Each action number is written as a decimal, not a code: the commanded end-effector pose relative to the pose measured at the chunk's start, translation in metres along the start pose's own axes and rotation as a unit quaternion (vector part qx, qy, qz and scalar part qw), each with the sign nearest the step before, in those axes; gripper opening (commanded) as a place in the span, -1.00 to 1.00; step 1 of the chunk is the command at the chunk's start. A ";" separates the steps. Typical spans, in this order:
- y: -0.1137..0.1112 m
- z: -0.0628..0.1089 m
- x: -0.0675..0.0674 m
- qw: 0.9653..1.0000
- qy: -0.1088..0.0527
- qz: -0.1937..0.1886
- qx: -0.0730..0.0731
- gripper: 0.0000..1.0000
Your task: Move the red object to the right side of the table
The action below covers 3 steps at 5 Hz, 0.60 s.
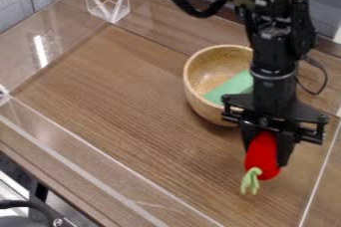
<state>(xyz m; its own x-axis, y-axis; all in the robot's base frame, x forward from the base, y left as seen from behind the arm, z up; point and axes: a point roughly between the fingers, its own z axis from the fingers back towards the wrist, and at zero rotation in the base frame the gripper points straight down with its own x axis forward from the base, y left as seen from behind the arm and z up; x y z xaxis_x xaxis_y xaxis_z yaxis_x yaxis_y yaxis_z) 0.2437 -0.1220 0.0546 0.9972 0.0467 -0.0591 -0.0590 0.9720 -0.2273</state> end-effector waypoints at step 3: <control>0.014 0.027 0.012 1.000 -0.016 0.023 -0.005 -1.00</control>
<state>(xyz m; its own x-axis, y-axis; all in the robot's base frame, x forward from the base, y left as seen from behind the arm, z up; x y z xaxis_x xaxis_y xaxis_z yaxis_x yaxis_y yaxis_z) 0.2503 -0.1031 0.0626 0.9908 0.0947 -0.0966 -0.1138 0.9696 -0.2164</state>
